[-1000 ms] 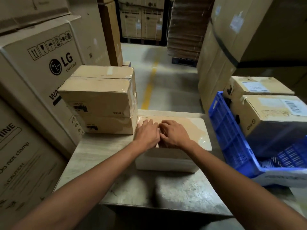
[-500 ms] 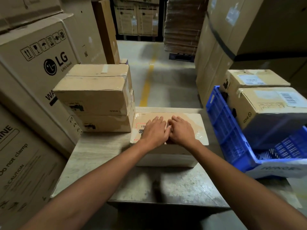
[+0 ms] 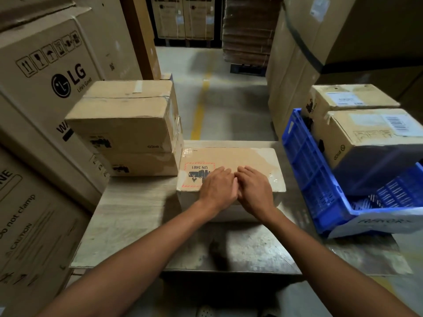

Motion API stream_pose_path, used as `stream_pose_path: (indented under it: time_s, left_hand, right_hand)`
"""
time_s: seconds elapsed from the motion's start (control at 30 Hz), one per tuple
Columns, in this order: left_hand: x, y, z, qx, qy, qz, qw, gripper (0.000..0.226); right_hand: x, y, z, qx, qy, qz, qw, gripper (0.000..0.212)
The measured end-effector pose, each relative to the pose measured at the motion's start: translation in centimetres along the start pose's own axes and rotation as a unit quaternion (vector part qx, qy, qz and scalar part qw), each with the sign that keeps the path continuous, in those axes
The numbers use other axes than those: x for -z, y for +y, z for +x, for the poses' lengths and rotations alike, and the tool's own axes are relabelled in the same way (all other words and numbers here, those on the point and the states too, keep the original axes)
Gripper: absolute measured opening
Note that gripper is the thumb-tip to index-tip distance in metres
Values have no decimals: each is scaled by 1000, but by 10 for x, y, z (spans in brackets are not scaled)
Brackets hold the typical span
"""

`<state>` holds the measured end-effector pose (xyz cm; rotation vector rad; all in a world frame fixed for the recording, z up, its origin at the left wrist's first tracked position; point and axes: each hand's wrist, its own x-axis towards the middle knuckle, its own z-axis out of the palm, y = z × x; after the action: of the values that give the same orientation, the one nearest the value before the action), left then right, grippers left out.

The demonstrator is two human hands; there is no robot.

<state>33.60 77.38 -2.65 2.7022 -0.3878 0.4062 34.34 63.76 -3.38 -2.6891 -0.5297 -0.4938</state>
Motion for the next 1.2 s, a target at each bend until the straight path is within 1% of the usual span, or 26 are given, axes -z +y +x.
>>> stream_pose_path:
  time_s: [0.07,0.13,0.2,0.3,0.33,0.43,0.5,0.6,0.67,0.7,0.77,0.8,0.83,0.9,0.97,1.0,1.03,1.07,1.13,1.2]
  left_hand:
    - [-4,6,1,-27,-11,-24,999,54]
    - [-11,17,5,-42,-38,-51,997,47]
    - [-20,32,7,-45,-54,-64,995,50]
    - [-31,43,2,-32,-52,-51,997,62]
    - [-32,42,4,-29,-54,-48,997,63]
    - [-27,35,15,-49,-48,-44,997,55]
    - [-21,32,26,-66,-51,-41,996,52]
    - [-19,25,47,-45,-91,-12,995,59]
    - [-21,21,56,0,-127,32,991,55]
    - [-23,19,58,20,-138,41,989,54]
    - [-27,17,58,33,-149,45,987,55]
    - [-29,15,59,31,-150,44,987,53]
    - [-29,13,61,25,-147,43,988,51]
    - [-25,4,66,-1,-123,32,992,43]
    - [-17,-8,69,-16,-83,7,996,35]
    - [-14,-14,69,-9,-64,14,998,32]
    - [-11,-19,69,15,-48,37,998,31]
    - [-10,-24,69,57,-32,66,996,31]
    - [-7,-38,65,183,-20,97,978,38]
    - [0,-52,58,301,-29,76,950,50]
  right_hand:
    - [3,7,-5,-43,-13,-15,999,27]
    - [5,18,-13,-88,-9,-23,996,32]
    - [5,28,-26,-114,-2,-32,993,33]
    - [0,34,-34,-107,-7,-34,994,39]
    - [0,34,-32,-107,-10,-32,994,36]
    - [8,36,-19,-96,-15,-71,993,18]
    - [19,36,-6,-88,-45,-106,989,17]
    - [24,39,16,-97,-103,-111,984,29]
    - [21,42,24,-86,-136,-102,982,42]
    - [18,43,25,-82,-147,-96,981,50]
    - [16,44,23,-81,-149,-85,982,63]
    - [16,45,24,-81,-142,-86,983,62]
    - [16,47,29,-81,-137,-98,982,56]
    - [18,50,41,-86,-137,-124,979,49]
    - [17,47,50,-113,-138,-127,976,56]
    - [16,44,51,-132,-130,-118,976,60]
    - [14,42,48,-154,-122,-104,975,63]
    - [11,42,46,-182,-118,-86,972,67]
    - [9,44,45,-237,-125,-53,962,79]
    - [9,48,44,-265,-133,-27,955,86]
